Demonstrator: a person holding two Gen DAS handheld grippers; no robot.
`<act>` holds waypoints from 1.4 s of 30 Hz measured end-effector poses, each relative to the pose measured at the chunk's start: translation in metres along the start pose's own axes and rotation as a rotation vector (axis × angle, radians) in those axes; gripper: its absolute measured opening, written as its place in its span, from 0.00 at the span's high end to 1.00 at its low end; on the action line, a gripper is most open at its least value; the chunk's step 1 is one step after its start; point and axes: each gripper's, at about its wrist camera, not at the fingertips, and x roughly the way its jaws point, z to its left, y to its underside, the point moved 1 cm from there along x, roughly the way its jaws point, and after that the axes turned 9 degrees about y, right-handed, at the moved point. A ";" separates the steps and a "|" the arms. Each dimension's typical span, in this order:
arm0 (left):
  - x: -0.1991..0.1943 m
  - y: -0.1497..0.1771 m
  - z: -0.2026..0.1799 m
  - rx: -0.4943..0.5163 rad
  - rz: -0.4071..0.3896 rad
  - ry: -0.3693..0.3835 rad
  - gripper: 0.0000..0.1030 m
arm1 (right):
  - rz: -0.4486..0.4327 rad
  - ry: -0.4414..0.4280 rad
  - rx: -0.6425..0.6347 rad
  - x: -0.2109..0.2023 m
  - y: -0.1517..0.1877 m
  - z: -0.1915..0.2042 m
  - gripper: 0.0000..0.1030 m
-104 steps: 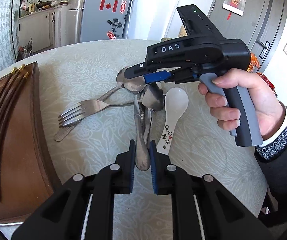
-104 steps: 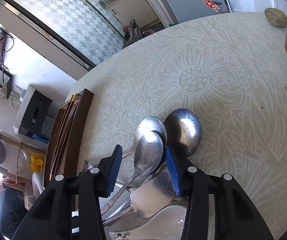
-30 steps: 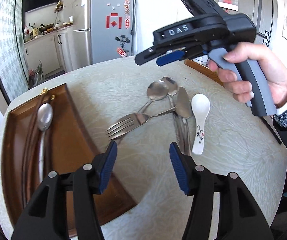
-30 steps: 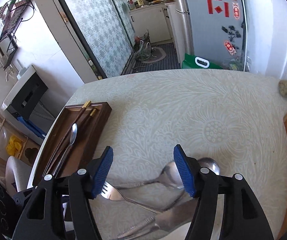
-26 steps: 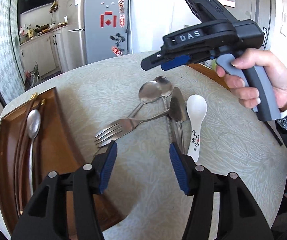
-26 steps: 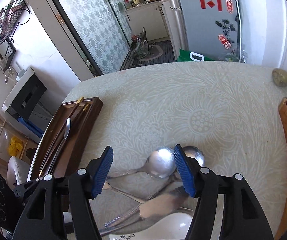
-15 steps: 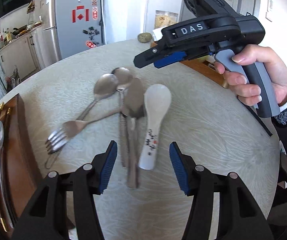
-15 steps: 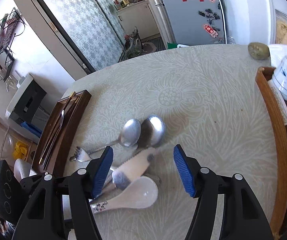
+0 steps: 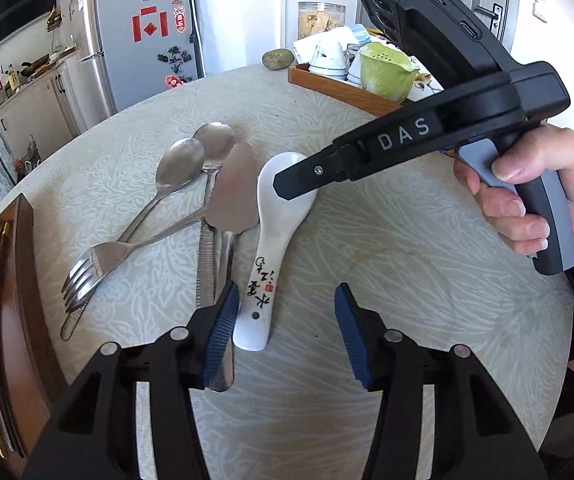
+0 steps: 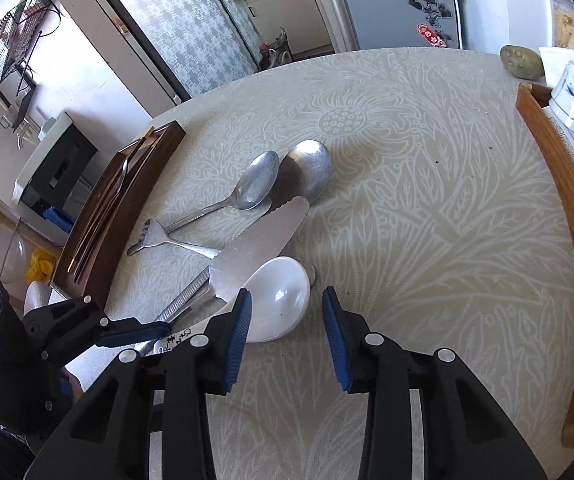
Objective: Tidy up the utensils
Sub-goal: 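Grasp the white ceramic spoon with the left tool and place it in the tray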
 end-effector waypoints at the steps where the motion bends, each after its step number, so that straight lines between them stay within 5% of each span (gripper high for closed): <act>1: 0.002 -0.001 0.001 -0.004 0.007 -0.006 0.52 | 0.003 -0.004 0.001 0.001 -0.001 0.000 0.70; 3: 0.001 0.000 -0.002 0.002 0.007 -0.007 0.58 | -0.002 0.017 -0.010 0.003 0.000 0.002 0.84; 6: 0.001 -0.001 -0.001 -0.006 0.006 -0.012 0.84 | -0.009 0.013 -0.003 0.003 -0.001 0.002 0.90; 14: -0.015 0.005 0.000 -0.011 -0.026 -0.007 0.84 | -0.040 0.012 -0.028 -0.015 -0.008 0.020 0.92; 21: -0.061 0.017 0.024 -0.047 -0.090 -0.066 0.84 | -0.056 -0.020 -0.098 -0.013 -0.034 0.078 0.92; 33: -0.131 0.061 0.122 -0.244 -0.147 -0.203 0.84 | -0.010 -0.114 -0.249 0.056 -0.093 0.210 0.93; 42: -0.122 0.078 0.153 -0.308 -0.128 -0.219 0.84 | 0.026 -0.065 -0.279 0.098 -0.102 0.235 0.93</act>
